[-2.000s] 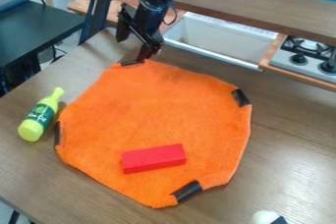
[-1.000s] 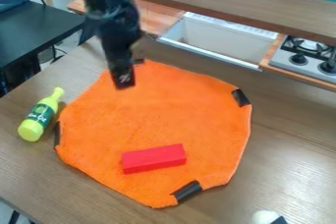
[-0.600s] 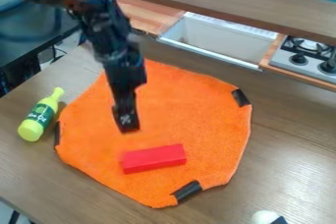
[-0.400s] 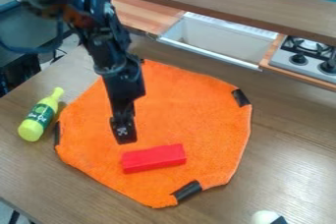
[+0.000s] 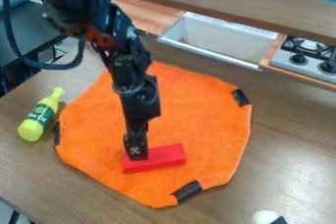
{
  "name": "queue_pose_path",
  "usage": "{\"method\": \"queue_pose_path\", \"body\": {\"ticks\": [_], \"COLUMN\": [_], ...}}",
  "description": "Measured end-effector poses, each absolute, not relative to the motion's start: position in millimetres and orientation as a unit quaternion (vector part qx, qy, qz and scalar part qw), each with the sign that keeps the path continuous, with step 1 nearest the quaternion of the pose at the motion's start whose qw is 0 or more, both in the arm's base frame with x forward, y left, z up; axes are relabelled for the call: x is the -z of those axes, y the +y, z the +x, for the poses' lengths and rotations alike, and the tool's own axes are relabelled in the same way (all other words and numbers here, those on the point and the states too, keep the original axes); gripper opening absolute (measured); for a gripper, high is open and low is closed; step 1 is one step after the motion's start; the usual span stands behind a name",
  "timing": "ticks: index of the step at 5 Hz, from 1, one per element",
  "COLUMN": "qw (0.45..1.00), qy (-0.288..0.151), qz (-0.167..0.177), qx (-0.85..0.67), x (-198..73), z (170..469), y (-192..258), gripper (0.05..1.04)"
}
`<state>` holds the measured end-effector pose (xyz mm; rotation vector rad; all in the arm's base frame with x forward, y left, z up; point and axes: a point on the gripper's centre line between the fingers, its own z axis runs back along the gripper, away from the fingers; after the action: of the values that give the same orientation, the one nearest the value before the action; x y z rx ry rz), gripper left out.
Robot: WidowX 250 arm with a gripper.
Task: Take out the red figure from edge of the cloth
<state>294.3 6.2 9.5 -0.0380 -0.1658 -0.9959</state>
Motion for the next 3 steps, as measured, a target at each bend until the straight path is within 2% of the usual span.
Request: {"method": "queue_pose_path", "body": {"ticks": [3], "qw": [0.869], "qy": [-0.076], "qz": [-0.015], "qx": [0.489], "x": [-2.7], "z": [294.8], "y": [-14.6], "gripper": [0.999]}}
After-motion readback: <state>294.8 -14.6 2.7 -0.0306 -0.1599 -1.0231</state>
